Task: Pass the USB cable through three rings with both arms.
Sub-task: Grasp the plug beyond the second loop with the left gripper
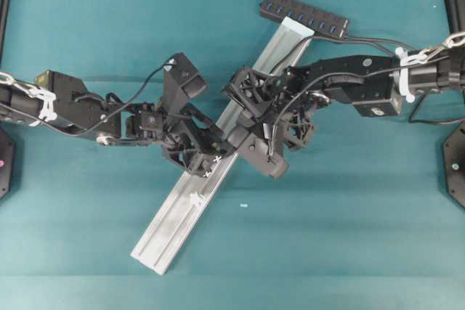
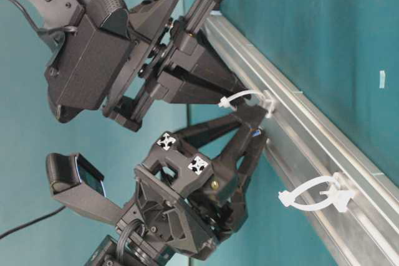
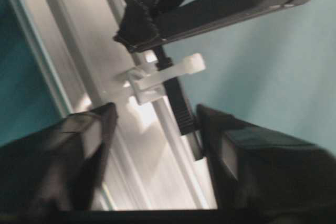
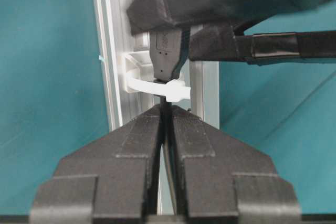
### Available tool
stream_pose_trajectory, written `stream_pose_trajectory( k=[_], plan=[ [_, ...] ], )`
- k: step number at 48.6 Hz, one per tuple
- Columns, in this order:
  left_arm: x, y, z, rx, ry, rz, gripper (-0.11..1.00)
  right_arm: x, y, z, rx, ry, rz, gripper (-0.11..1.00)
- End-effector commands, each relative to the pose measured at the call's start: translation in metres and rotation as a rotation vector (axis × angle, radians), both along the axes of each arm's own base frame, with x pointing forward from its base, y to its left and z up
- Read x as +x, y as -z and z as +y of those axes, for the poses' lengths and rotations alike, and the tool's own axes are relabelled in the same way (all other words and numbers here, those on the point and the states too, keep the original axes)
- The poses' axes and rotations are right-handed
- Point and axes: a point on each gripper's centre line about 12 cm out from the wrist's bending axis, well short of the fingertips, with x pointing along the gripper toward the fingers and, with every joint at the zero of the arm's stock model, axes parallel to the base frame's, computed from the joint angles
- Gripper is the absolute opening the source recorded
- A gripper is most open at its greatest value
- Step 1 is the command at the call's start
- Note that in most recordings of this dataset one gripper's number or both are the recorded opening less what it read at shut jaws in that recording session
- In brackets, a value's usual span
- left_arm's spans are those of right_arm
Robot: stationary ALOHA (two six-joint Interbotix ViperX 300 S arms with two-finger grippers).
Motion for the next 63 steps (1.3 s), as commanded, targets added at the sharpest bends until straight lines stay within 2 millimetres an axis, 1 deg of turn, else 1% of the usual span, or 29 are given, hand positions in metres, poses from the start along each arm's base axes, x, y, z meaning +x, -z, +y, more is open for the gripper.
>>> stream_pose_trajectory(
  k=[1, 3, 5, 27, 31, 35, 37, 40, 42, 48, 50, 52, 54, 59, 63],
  plan=[
    [0.005, -0.007, -0.004, 0.007, 0.014, -0.032, 0.48, 0.003, -0.002, 0.0, 0.005, 0.01, -0.013, 0.06],
    [0.006, -0.008, -0.003, 0.011, 0.016, -0.036, 0.41, 0.003, -0.002, 0.0, 0.005, 0.01, -0.013, 0.06],
    [0.006, -0.008, -0.003, 0.012, 0.017, -0.033, 0.38, 0.003, -0.002, 0.0, 0.005, 0.01, -0.013, 0.06],
    [0.008, -0.01, -0.004, 0.001, 0.012, -0.029, 0.38, 0.001, -0.001, 0.001, 0.006, 0.01, -0.008, 0.06],
    [0.008, -0.012, -0.004, 0.0, 0.011, -0.028, 0.35, 0.0, -0.001, 0.001, 0.008, 0.011, -0.004, 0.06],
    [0.009, -0.013, -0.004, 0.0, 0.011, -0.028, 0.35, 0.0, -0.001, 0.001, 0.009, 0.009, 0.002, 0.07],
    [0.009, -0.013, -0.004, 0.0, 0.011, -0.029, 0.35, -0.001, -0.001, 0.001, 0.011, 0.008, 0.009, 0.11],
    [0.01, -0.014, -0.004, 0.001, 0.012, -0.032, 0.35, -0.002, -0.001, 0.002, 0.014, 0.006, 0.018, 0.23],
    [0.009, -0.013, -0.004, 0.0, 0.012, -0.029, 0.35, -0.003, -0.001, 0.002, 0.017, 0.005, 0.028, 0.33],
    [0.009, -0.014, -0.006, 0.0, 0.015, -0.029, 0.35, -0.004, 0.0, 0.002, 0.022, 0.012, 0.033, 0.7],
    [0.009, -0.014, -0.008, -0.001, 0.019, -0.029, 0.35, -0.004, -0.001, 0.002, 0.024, 0.02, 0.028, 0.81],
    [0.009, -0.014, -0.009, -0.002, 0.021, -0.028, 0.35, -0.004, -0.002, 0.002, 0.024, 0.027, 0.021, 0.88],
    [0.008, -0.014, -0.011, -0.008, 0.022, -0.028, 0.34, -0.003, -0.003, 0.001, 0.024, 0.033, 0.014, 0.89],
    [0.008, -0.016, -0.016, -0.032, 0.018, -0.026, 0.32, -0.005, -0.004, -0.001, 0.027, 0.054, 0.008, 0.85],
    [0.006, -0.016, -0.021, -0.045, 0.022, -0.018, 0.32, -0.005, -0.006, -0.003, 0.031, 0.069, 0.002, 0.85]
  ],
)
